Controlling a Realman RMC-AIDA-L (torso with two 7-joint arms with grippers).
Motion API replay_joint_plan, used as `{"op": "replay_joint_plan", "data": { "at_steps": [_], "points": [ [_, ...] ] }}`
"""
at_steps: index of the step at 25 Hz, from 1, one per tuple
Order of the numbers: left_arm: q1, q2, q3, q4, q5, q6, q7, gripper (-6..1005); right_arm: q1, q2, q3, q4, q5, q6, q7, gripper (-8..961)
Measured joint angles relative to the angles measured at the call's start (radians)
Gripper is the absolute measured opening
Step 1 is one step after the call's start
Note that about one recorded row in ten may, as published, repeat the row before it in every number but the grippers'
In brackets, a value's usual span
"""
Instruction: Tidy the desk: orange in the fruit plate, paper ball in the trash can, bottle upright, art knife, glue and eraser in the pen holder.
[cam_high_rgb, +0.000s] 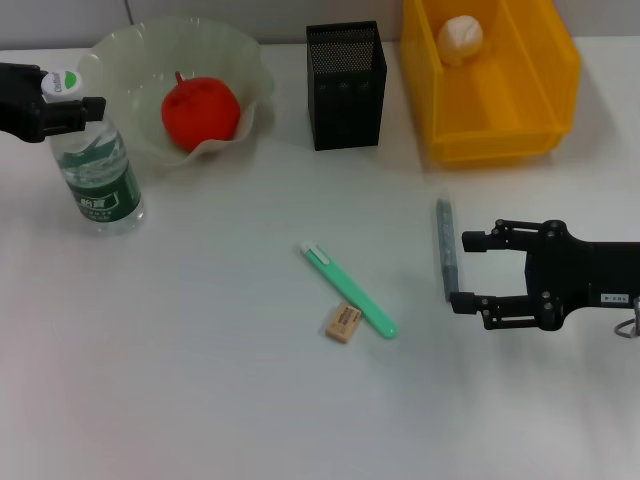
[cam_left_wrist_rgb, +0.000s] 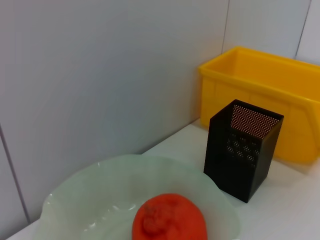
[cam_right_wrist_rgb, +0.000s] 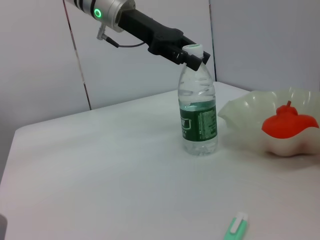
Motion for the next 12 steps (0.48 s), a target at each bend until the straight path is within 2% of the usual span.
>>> {"op": "replay_joint_plan", "data": {
  "at_steps": [4,12],
  "points": [
    [0.0,-0.002,0.0,0.006,0.002,-0.005,-0.005,449,0.0,0.0,0.0,0.0,0.0,0.0,0.0,790],
    [0.001,-0.001,-0.012,0.009,-0.002,-0.001,-0.007,713,0.0,0.0,0.0,0.0,0.0,0.002,0.0,790]
  ]
}}
